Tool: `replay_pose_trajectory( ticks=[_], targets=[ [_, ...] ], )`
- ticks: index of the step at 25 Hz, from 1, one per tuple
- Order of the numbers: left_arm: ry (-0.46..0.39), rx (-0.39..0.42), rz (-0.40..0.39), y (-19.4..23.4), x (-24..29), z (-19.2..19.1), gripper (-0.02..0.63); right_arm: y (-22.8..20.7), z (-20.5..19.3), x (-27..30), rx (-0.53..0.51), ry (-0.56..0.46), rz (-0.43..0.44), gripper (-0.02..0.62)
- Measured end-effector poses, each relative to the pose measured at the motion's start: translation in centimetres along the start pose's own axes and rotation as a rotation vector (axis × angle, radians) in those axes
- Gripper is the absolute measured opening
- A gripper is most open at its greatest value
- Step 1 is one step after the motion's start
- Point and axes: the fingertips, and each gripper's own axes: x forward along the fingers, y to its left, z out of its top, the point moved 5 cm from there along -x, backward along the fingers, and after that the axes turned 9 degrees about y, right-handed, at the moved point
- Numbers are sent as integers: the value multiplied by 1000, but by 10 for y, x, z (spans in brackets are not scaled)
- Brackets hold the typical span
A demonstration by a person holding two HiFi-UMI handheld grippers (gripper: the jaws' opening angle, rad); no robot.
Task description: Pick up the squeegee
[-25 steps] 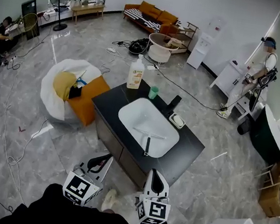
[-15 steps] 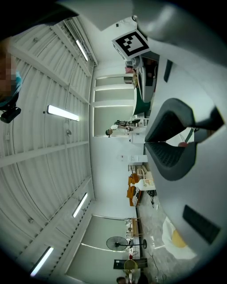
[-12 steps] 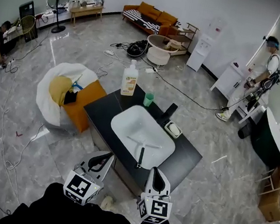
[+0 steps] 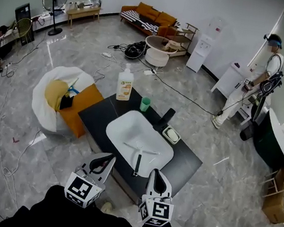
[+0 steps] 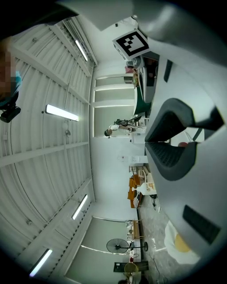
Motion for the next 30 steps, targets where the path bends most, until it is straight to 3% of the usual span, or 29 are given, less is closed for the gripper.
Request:
replay_pose_trajectory(
  ticks=[11, 19, 30],
  targets=[
    [47, 8, -83, 37, 79, 3, 25, -32, 0, 66, 50, 52, -66, 15],
    [153, 8, -197, 84, 163, 0, 25, -45, -10, 145, 121, 162, -119, 15],
    [315, -39, -306, 119, 267, -50, 25, -77, -61, 226, 196, 317, -184, 15]
  ],
)
